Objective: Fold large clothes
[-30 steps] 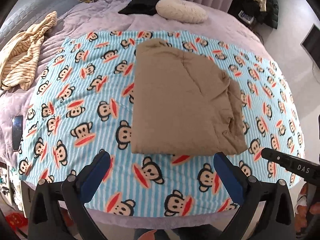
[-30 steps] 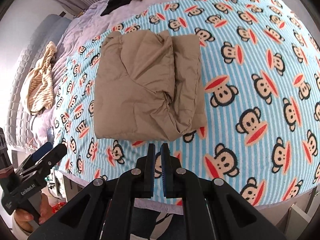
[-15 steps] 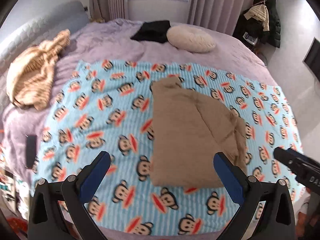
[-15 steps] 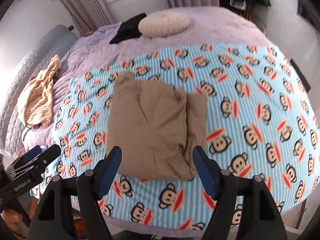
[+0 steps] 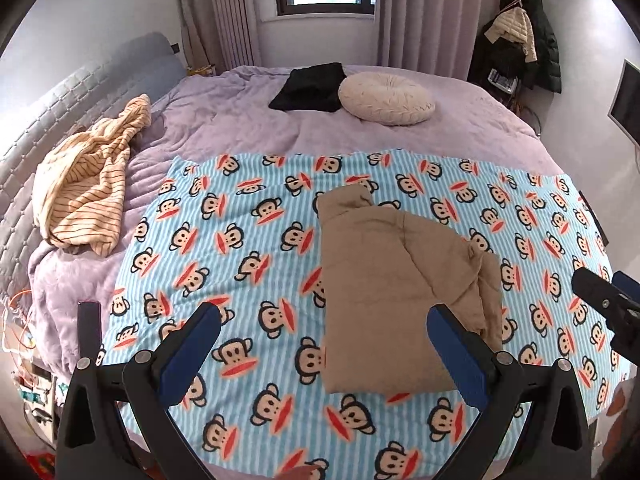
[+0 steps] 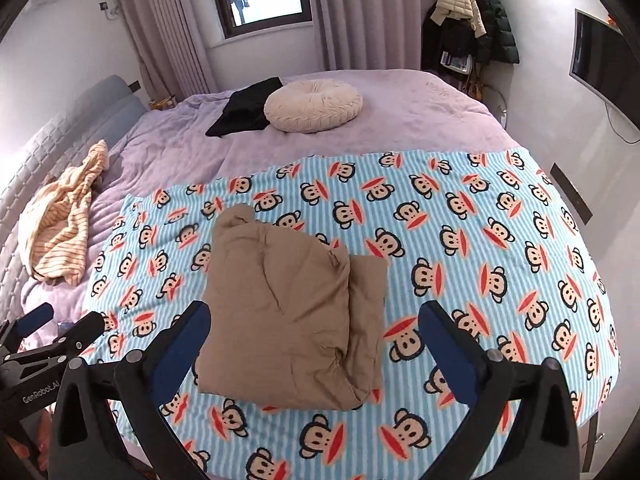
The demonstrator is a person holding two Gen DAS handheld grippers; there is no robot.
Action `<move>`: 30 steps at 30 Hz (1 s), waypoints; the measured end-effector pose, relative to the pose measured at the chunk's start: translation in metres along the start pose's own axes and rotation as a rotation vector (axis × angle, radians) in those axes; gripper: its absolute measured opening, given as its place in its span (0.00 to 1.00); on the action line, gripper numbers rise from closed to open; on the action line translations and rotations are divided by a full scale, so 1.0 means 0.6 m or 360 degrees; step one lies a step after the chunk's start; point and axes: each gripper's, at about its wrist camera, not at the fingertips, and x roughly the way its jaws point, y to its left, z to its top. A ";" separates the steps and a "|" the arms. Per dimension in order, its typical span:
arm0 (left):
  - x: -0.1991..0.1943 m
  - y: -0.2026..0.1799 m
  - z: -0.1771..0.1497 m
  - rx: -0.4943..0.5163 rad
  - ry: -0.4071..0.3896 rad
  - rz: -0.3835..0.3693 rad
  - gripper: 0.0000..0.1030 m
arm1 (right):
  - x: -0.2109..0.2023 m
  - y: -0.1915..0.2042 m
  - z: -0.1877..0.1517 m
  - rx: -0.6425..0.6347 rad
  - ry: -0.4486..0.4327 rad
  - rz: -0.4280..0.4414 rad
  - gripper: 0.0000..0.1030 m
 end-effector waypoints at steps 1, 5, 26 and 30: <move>-0.001 0.001 0.000 -0.0003 0.0000 -0.0008 1.00 | 0.001 0.001 0.002 0.0004 0.0023 -0.0003 1.00; -0.007 0.005 0.006 -0.0018 -0.0006 -0.0012 1.00 | -0.002 0.001 0.003 0.0018 0.0050 0.0002 1.00; -0.025 0.008 0.007 -0.0044 -0.0019 -0.0020 1.00 | -0.013 0.005 0.007 0.0013 0.0039 0.0002 1.00; -0.028 0.007 0.003 -0.0050 -0.0020 -0.0020 1.00 | -0.015 0.008 0.008 0.0010 0.0042 0.0002 1.00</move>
